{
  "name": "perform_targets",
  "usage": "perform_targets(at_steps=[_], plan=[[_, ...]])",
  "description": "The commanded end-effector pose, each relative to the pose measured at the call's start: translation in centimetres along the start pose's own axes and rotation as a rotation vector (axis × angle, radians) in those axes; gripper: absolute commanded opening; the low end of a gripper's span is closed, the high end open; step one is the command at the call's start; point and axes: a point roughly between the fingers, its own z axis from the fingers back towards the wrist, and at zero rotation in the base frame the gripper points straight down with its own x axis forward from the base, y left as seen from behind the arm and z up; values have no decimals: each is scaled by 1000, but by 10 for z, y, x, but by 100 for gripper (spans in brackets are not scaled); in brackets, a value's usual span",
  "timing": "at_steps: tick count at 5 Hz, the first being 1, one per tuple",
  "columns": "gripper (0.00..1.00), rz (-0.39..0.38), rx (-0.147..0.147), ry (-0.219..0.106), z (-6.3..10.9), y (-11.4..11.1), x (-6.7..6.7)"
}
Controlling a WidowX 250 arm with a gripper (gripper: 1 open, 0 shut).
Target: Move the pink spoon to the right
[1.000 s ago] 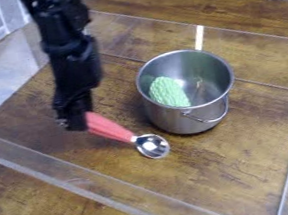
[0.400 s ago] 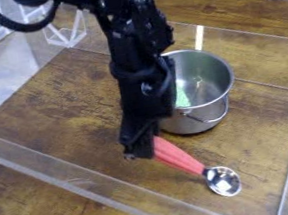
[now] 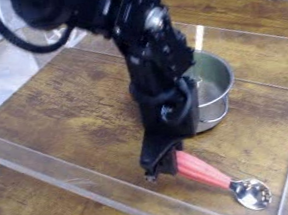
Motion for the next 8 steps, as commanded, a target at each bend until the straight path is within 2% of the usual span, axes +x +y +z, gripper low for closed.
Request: perform_targets(at_steps=[1, 2, 4, 5, 7, 8], plan=[[0, 15, 64, -27, -8, 6, -2], [100, -3, 78, -45, -12, 7, 3], [100, 14, 78, -91, -12, 14, 4], [0, 16, 78, -115, -11, 21, 3], [0, 21, 75, -167, -6, 6, 4], [0, 7, 63, -195, 1, 9, -2]])
